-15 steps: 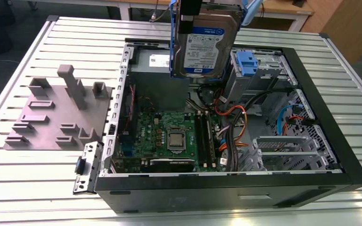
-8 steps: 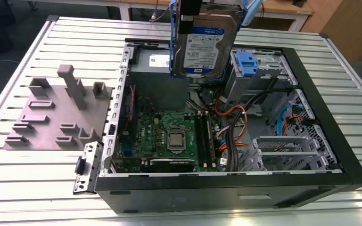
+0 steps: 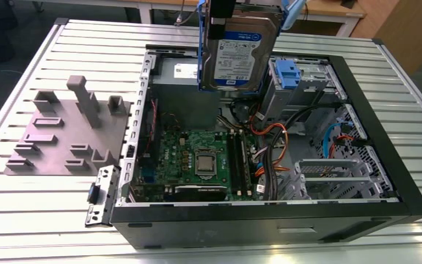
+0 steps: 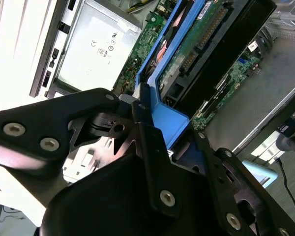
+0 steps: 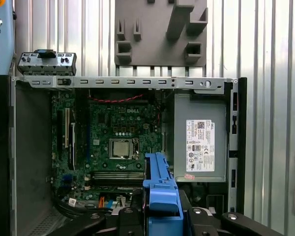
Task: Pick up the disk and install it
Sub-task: 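Insert the disk into the insertion slot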
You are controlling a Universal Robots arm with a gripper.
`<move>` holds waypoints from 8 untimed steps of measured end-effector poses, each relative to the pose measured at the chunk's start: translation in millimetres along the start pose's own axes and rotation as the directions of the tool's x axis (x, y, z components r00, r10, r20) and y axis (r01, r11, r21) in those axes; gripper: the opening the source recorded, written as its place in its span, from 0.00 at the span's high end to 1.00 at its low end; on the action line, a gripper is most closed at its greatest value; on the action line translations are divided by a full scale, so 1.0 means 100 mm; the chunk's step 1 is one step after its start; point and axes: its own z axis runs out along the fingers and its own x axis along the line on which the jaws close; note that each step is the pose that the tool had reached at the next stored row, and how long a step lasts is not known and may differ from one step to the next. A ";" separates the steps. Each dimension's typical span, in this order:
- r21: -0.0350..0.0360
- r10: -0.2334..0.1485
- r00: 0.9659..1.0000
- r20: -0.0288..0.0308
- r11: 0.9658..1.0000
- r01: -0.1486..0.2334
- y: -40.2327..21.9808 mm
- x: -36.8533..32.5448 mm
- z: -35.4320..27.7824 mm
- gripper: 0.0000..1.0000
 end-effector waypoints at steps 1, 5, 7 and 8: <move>0.000 0.000 1.000 0.000 1.000 0.000 0.000 0.000 0.000 0.64; 0.000 0.000 1.000 0.000 1.000 0.000 0.000 0.001 0.000 0.64; 0.000 0.000 1.000 0.000 1.000 0.000 0.000 0.015 0.000 0.64; 0.000 0.000 1.000 0.000 1.000 0.000 -0.001 0.026 0.000 0.64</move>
